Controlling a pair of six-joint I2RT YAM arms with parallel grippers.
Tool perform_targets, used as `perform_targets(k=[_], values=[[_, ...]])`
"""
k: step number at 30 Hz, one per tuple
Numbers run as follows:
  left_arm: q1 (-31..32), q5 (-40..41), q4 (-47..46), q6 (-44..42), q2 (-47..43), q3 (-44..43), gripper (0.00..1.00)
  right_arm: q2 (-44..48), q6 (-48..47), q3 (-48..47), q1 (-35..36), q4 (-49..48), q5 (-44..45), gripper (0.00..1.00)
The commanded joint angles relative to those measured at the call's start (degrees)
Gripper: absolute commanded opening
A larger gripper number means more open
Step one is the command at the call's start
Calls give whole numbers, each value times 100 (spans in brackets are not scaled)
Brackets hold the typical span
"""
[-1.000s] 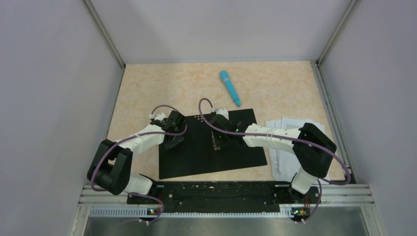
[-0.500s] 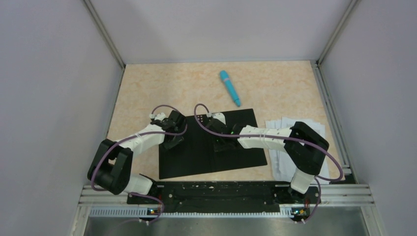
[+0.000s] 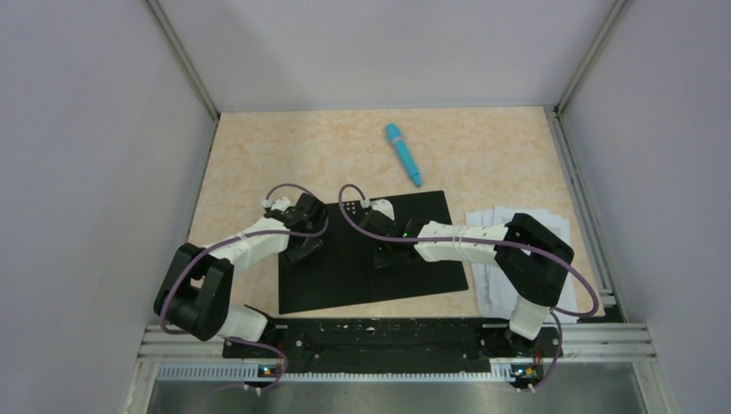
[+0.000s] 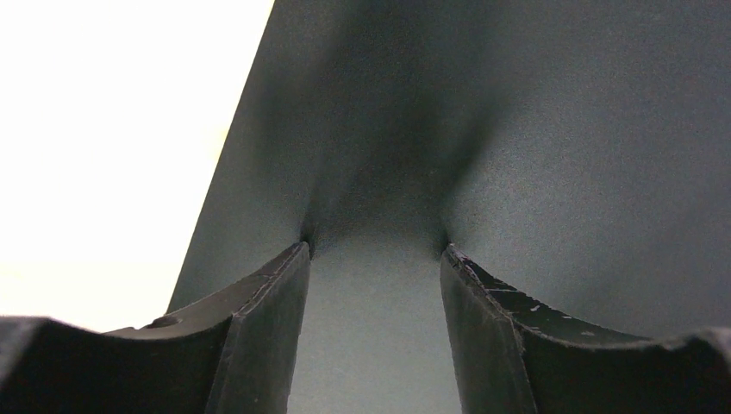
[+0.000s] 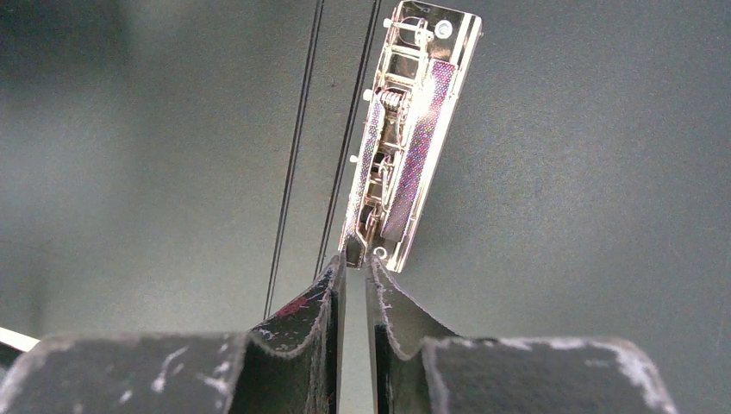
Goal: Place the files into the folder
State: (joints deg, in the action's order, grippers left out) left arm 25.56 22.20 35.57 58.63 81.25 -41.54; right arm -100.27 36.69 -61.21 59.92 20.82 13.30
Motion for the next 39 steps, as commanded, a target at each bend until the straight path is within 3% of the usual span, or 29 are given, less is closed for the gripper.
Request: perform_targets(k=[1, 11, 17, 27, 34, 39], values=[[-8, 65, 24, 61, 431, 236, 63, -114, 78, -102, 84, 19, 200, 13], [-17, 81, 79, 4, 511, 165, 63, -218, 279, 56, 105, 112, 431, 9], [-48, 62, 134, -44, 570, 108, 64, -294, 486, 177, 102, 335, 585, 0], [-107, 35, 148, -119, 576, 101, 64, -56, 557, 318, 107, 199, 522, 0], [-104, 3, 145, -122, 575, 109, 63, 536, 212, 93, 101, 15, 570, 21], [-104, -34, 125, -124, 559, 116, 63, 121, 17, -264, 37, 84, 589, 22]])
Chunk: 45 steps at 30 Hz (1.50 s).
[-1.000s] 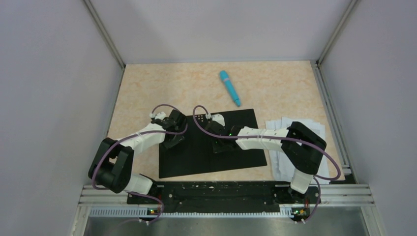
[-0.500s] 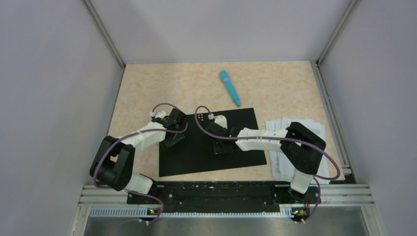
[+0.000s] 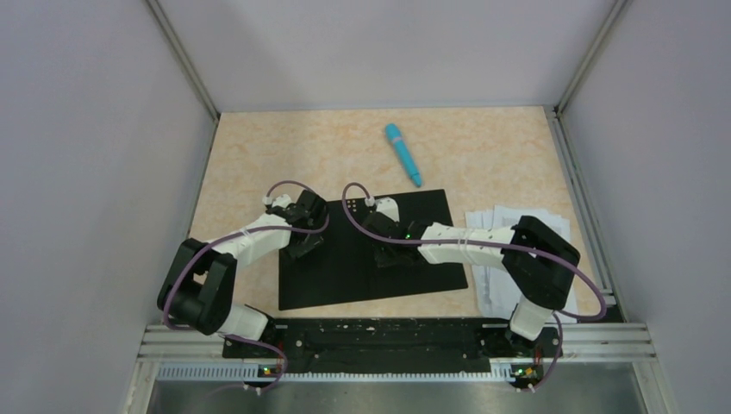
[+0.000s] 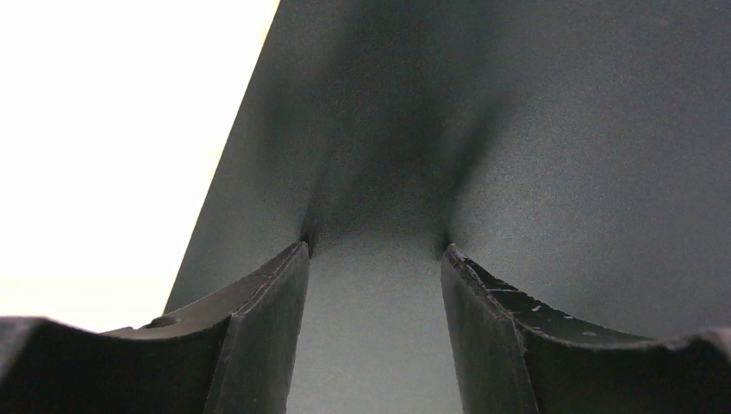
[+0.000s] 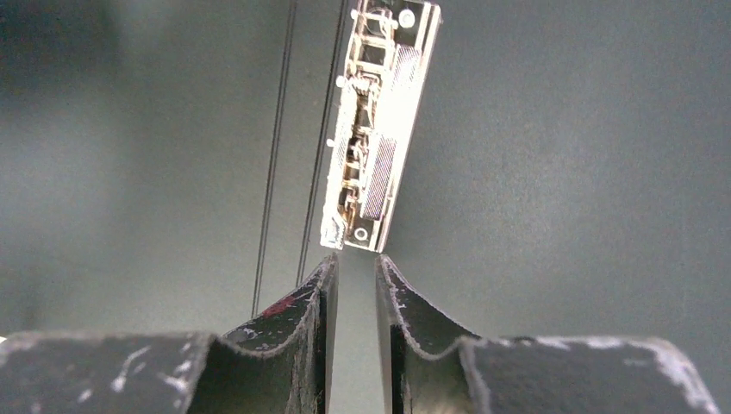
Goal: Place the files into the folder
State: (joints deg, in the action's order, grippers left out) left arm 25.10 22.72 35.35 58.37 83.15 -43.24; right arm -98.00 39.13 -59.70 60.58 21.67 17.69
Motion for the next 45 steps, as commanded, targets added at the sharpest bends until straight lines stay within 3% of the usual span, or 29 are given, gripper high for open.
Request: perform_targets(k=[1, 24, 45], values=[[-58, -83, 154, -98, 353, 294, 63, -178, -262, -462, -42, 17, 158, 22], [-58, -127, 131, -168, 301, 315, 63, -553, -308, -561, -115, -29, -108, 17], [-231, -642, 146, -279, 574, 121, 63, -775, -26, -172, 128, 586, 501, 11]])
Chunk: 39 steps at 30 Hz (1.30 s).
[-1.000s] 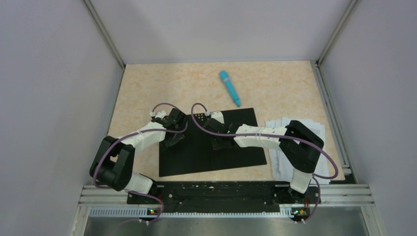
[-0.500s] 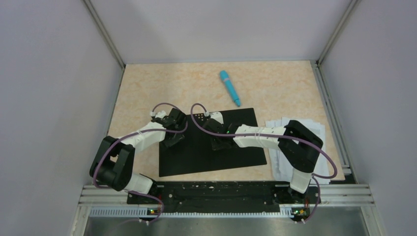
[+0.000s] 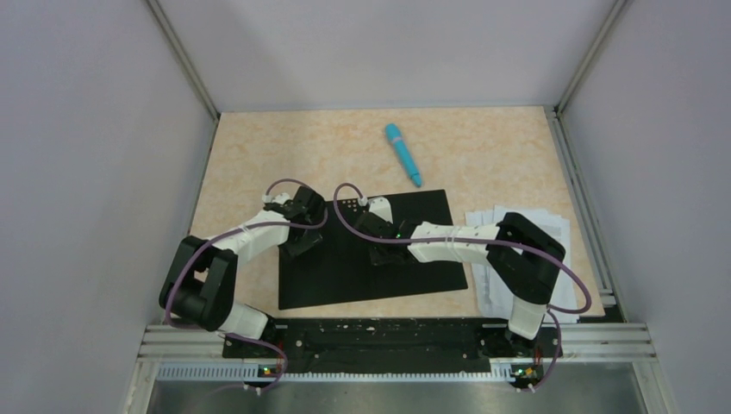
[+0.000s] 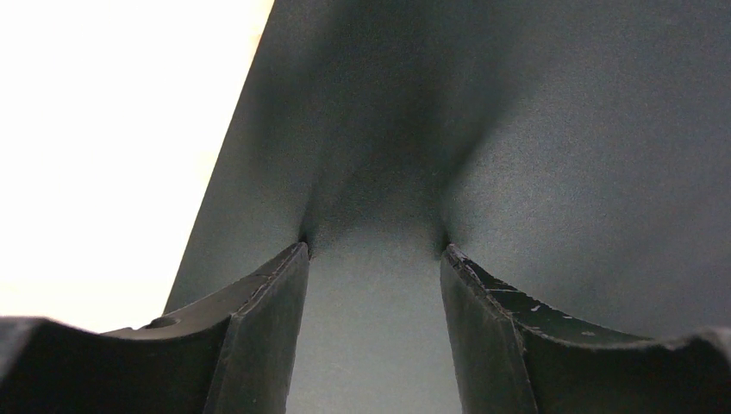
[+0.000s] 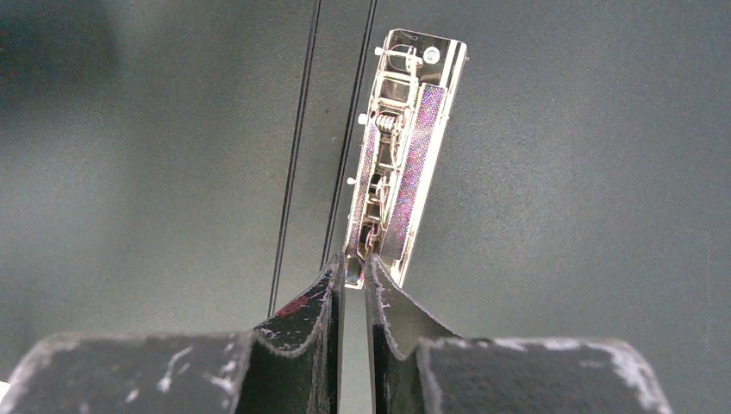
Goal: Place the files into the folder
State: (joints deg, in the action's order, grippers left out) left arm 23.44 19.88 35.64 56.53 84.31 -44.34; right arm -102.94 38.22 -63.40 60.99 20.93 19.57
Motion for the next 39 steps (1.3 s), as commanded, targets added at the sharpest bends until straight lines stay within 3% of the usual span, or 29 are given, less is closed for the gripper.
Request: perform_targets(k=[1, 12, 39], values=[[-82, -394, 113, -105, 465, 224, 63, -311, 80, 194, 109, 729, 370, 11], [-325, -652, 93, -197, 493, 205, 63, -558, 209, 300, 184, 1081, 644, 8], [-481, -750, 85, -285, 533, 174, 64, 44, 300, 217, 29, 1491, 898, 8]])
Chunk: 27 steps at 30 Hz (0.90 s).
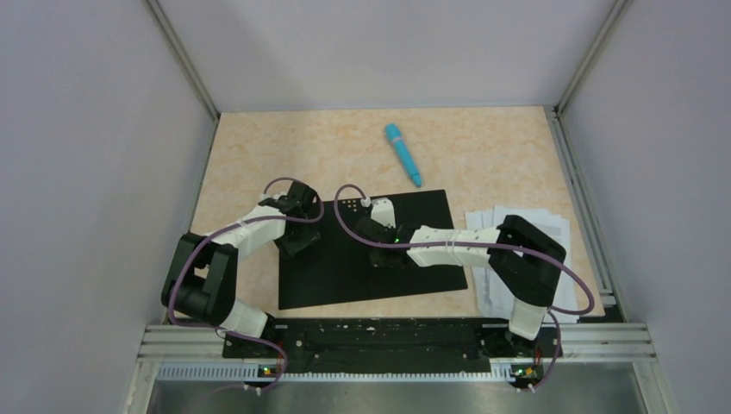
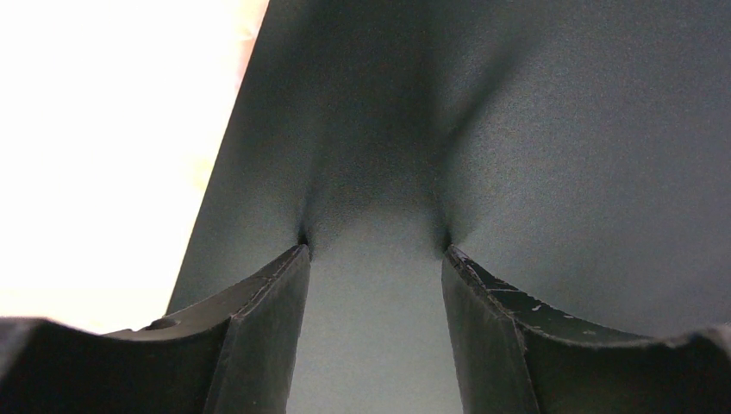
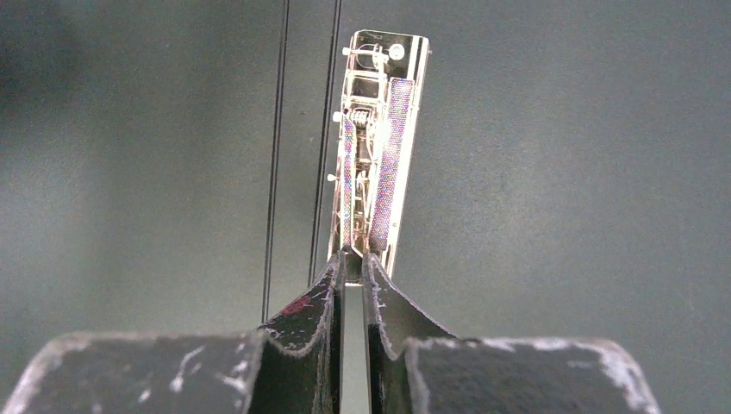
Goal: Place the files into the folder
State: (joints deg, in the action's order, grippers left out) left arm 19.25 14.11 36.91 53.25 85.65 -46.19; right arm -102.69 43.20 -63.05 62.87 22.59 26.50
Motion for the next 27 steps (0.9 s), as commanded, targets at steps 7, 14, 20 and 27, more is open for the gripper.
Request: perform_targets(k=[7, 14, 20, 27], values=[[-61, -112, -78, -19, 351, 362, 64, 192, -325, -110, -246, 1341, 57, 9], [-61, -158, -58, -166, 291, 215, 67, 145, -532, -715, -292, 1270, -69, 12], [-61, -245, -25, -417, 307, -17, 70, 132, -765, -1086, -463, 1101, -103, 19], [-61, -442, -42, -684, 294, -309, 72, 758, -1076, -888, -807, 663, -330, 31]])
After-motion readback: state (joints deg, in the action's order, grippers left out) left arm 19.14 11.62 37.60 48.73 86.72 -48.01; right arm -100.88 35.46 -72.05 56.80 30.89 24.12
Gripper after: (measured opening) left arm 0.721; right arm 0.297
